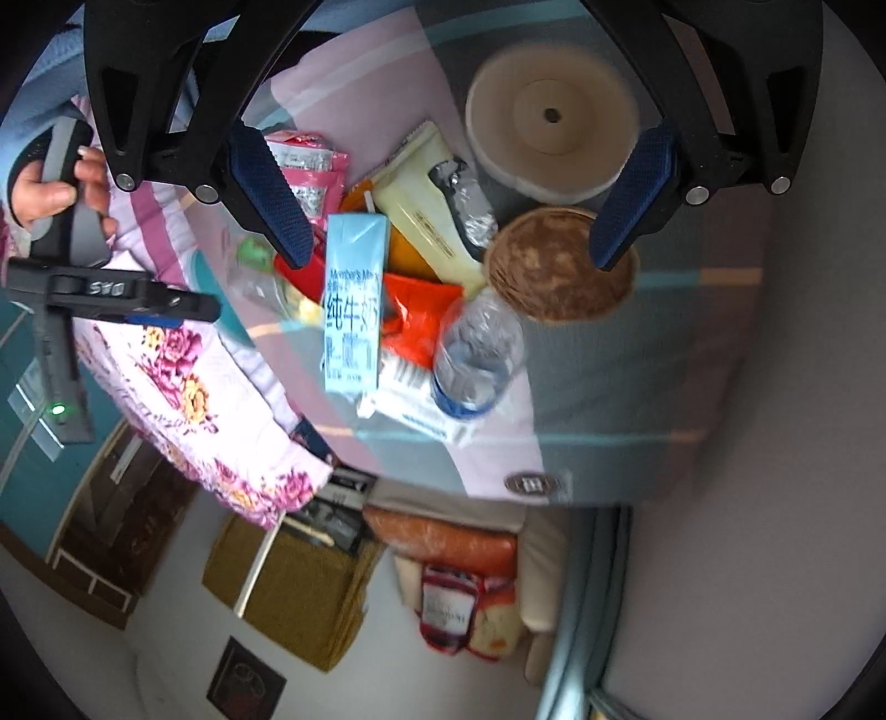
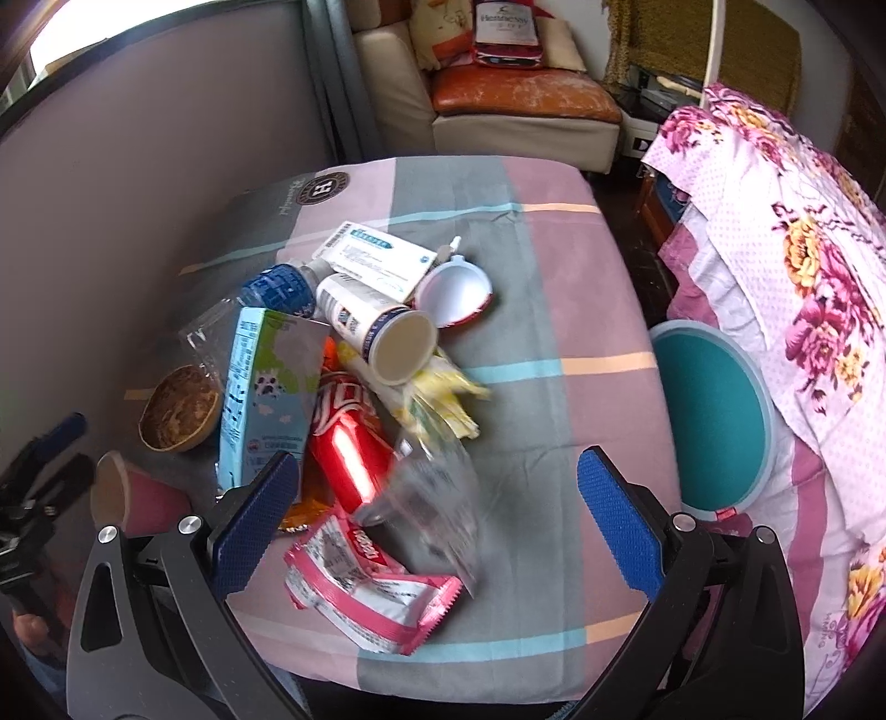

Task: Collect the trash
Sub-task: 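Grasp the pink paper cup with the left tool while the right tool grasps the milk carton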

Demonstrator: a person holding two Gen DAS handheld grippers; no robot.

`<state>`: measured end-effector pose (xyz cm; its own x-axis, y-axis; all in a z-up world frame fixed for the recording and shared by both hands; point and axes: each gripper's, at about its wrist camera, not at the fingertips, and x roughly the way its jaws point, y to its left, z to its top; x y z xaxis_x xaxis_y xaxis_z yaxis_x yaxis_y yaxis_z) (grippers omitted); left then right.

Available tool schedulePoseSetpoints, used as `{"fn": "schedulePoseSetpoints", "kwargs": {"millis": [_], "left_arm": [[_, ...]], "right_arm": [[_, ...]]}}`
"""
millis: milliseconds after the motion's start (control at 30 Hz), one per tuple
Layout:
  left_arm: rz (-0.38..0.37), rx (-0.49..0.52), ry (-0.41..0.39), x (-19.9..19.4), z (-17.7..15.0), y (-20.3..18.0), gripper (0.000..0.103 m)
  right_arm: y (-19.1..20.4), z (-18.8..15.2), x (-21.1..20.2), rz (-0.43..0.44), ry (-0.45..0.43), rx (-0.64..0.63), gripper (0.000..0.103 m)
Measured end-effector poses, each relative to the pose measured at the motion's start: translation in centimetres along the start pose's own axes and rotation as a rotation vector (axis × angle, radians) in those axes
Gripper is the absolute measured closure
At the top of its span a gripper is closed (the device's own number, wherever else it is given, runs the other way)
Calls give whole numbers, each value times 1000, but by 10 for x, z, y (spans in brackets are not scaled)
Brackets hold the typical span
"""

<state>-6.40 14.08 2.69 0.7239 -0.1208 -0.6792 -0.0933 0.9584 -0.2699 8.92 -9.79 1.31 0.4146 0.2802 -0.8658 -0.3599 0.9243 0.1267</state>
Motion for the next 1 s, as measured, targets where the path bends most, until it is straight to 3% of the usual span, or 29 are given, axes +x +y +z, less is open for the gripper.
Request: {"fn": "schedulePoseSetpoints", "kwargs": {"millis": [167,267,433,600,633,733,967,1000], "left_arm": [[50,-32,-55,-30,-9,17,4],[95,-48,-42,-34,-25,29,4],[98,-72,93,5,-64,38,4],[90,-115,125,44,-72,41,4],[103,-122,116,49,-70,43,6],[113,-147,135,61,-66,50,39],[116,-164,140,62,-58,56,40],[118,-168,145,62,-58,57,40]], "right_arm": [[18,4,6,32,18,-43,6],[29,5,10,49,23,-71,6],[41,7,27,91,58,-89,6],[51,12,42,159,75,-95,8],[53,13,45,172,77,-96,11],[58,18,56,199,85,-96,13],[66,25,80,237,89,-109,15],[68,25,83,241,92,-110,28]]}}
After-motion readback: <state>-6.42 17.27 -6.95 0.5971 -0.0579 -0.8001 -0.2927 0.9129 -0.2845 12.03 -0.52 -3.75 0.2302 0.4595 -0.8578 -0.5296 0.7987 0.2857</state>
